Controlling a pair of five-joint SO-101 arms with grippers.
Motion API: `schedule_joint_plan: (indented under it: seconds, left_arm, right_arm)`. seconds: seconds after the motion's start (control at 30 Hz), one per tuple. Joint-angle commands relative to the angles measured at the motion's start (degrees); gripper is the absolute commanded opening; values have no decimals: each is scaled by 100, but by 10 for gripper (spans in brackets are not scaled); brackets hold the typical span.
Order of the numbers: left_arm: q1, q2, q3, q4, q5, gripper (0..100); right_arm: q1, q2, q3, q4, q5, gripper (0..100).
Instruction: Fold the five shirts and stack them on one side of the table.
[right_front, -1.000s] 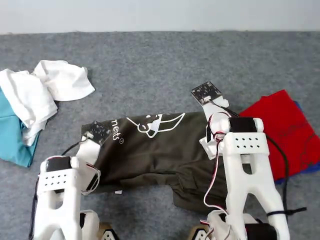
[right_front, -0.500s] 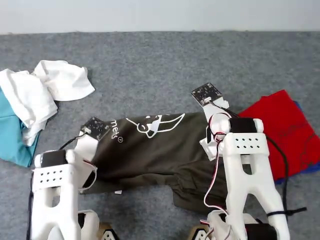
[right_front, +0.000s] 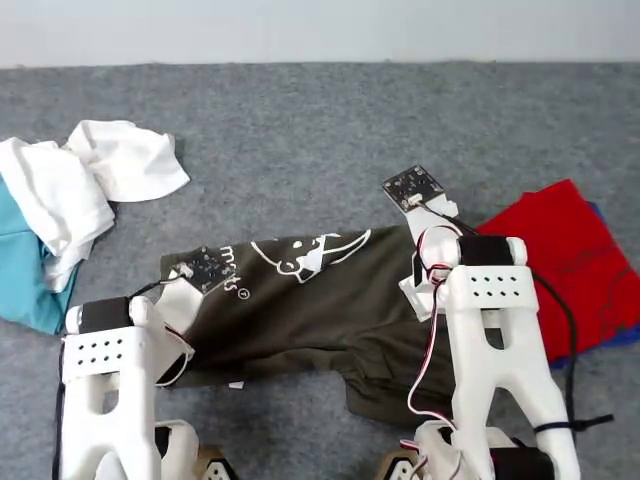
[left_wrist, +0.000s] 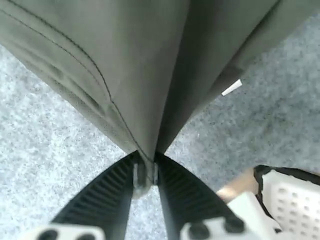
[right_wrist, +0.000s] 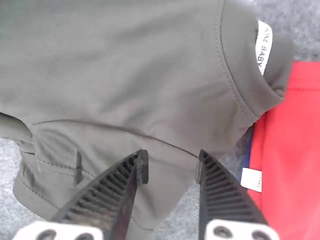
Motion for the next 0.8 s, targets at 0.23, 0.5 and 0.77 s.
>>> schedule_joint_plan:
  seconds: [0.23,0.5,0.77]
  left_arm:
    - [-53,-70,892,-1486,-35,15]
    - [-835,-70,1024,-2013,-53,15]
    - [-1134,-70,1033,-2004,-53,15]
  right_arm:
    - [-198,-224,-44,585,-18,169]
    - [-180,-180,-44,567,-18,169]
    - [-180,-163,132,400,-26,169]
